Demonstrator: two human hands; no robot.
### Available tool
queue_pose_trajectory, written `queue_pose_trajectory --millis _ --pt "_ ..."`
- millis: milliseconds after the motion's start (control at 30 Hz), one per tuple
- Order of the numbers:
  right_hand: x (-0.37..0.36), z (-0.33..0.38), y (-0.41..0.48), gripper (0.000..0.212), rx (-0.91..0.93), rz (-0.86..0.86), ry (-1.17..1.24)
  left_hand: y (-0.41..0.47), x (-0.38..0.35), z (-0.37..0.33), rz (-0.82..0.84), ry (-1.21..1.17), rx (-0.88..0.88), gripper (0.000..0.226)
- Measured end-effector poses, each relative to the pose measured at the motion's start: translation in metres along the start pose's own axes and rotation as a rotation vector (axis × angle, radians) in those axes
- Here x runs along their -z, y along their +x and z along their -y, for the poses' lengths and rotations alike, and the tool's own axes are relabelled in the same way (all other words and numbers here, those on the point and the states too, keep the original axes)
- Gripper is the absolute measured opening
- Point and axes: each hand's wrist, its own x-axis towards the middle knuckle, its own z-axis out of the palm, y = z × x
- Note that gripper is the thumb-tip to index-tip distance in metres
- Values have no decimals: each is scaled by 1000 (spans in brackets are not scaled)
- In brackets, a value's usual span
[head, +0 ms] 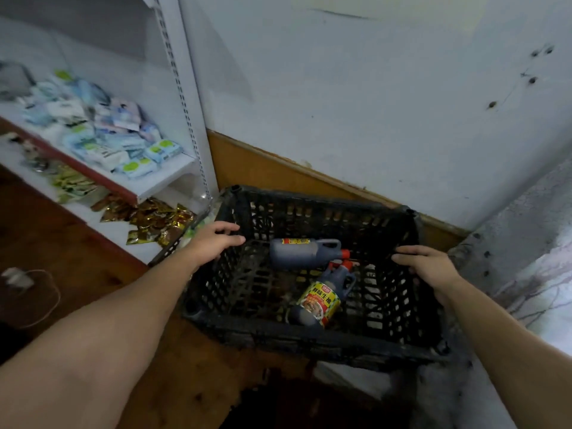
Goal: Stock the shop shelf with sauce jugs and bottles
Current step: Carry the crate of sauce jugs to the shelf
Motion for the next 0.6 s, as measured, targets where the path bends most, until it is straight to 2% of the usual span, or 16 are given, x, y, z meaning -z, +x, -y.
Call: queue_pose_trajectory --millis 467,600 --pt "-84 -19 -104 26 13 342 -210 -175 56 145 -163 -141 184 38" --pt "-113 -35 -142 28 1 355 -229 -222 78 183 -180 -189 211 39"
